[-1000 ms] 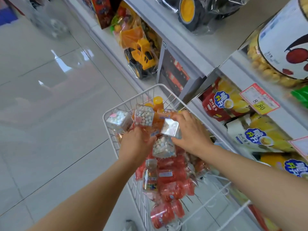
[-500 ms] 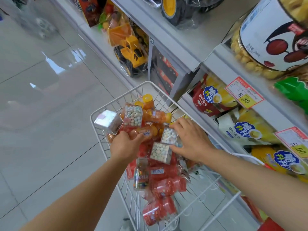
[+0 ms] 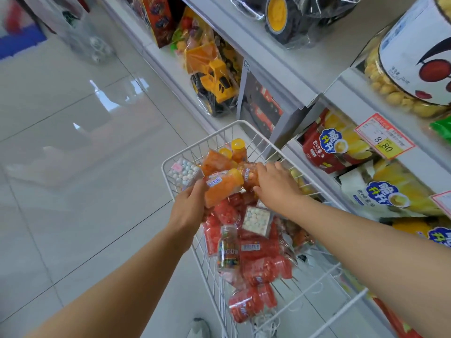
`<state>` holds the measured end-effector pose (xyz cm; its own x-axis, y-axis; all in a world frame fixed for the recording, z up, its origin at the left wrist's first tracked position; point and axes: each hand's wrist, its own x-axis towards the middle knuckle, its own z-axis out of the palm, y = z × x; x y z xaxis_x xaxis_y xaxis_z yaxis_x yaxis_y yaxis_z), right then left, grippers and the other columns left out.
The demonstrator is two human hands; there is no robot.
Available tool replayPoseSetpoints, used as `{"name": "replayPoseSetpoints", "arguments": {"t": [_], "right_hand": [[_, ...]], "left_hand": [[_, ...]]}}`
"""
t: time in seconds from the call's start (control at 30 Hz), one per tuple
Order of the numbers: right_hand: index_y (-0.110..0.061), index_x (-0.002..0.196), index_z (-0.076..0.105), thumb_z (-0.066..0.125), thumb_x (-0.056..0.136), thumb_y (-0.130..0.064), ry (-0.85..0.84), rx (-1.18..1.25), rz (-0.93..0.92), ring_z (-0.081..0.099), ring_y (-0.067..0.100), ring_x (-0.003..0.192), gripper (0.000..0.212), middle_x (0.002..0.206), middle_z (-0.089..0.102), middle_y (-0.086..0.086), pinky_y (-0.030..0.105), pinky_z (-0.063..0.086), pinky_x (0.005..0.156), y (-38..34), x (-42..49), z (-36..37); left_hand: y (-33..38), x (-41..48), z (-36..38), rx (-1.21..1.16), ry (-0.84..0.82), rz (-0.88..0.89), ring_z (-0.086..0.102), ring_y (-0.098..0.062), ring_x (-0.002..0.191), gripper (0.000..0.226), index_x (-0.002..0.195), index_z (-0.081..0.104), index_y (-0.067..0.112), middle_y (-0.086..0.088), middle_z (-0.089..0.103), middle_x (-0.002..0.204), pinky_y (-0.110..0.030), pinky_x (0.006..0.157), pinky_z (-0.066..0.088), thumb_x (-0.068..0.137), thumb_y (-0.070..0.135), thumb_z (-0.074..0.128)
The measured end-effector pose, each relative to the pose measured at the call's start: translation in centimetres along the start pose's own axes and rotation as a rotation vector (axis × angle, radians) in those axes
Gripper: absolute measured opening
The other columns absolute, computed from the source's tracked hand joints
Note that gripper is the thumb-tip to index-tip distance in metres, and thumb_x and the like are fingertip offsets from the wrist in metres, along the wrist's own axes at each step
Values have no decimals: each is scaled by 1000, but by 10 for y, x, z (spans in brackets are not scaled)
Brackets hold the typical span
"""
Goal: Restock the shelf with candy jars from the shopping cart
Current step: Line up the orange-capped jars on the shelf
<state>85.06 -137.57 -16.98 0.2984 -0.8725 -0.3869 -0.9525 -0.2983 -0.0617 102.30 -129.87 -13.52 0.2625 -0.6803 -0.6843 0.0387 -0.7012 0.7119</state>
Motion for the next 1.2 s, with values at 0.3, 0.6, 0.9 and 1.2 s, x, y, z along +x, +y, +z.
{"name": "replayPoseSetpoints", "arguments": {"t": [0.3, 0.6, 0.9, 1.2], "right_hand": [[-7, 121, 41, 63, 86, -2, 26, -63, 36, 51, 29, 110, 42, 121, 54, 13, 33, 42, 78, -9, 11, 3], [-13, 119, 47, 59, 90, -19, 228, 355, -96, 50, 23, 108, 32, 120, 51, 5, 31, 39, 85, 4, -4, -12], [-23, 115, 52, 75, 82, -23, 265, 1249, 108, 61, 11, 97, 40, 109, 62, -4, 24, 51, 84, 14, -74, -56], [-14, 110, 63, 68, 89, -19, 563, 1496, 255, 64, 23, 106, 22, 111, 67, 8, 38, 51, 95, 31, -179, -96]], "left_hand": [[-2, 6, -3, -177, -75, -136, 51, -20, 68, 40, 108, 59, 8, -14, 57, 79, -32, 70, 46, 96, 40, 38], [10, -2, -5, -307, -132, -125, 53, -14, 55, 15, 97, 59, 2, -7, 58, 67, -25, 64, 52, 94, 17, 56], [35, -42, -4, -154, -331, -29, 71, -22, 71, 43, 112, 60, -2, -14, 72, 89, -27, 56, 56, 71, -6, 72], [58, -116, 39, 134, -530, 200, 66, -22, 79, 62, 116, 43, 10, -11, 65, 93, -43, 81, 55, 67, -3, 79]]}}
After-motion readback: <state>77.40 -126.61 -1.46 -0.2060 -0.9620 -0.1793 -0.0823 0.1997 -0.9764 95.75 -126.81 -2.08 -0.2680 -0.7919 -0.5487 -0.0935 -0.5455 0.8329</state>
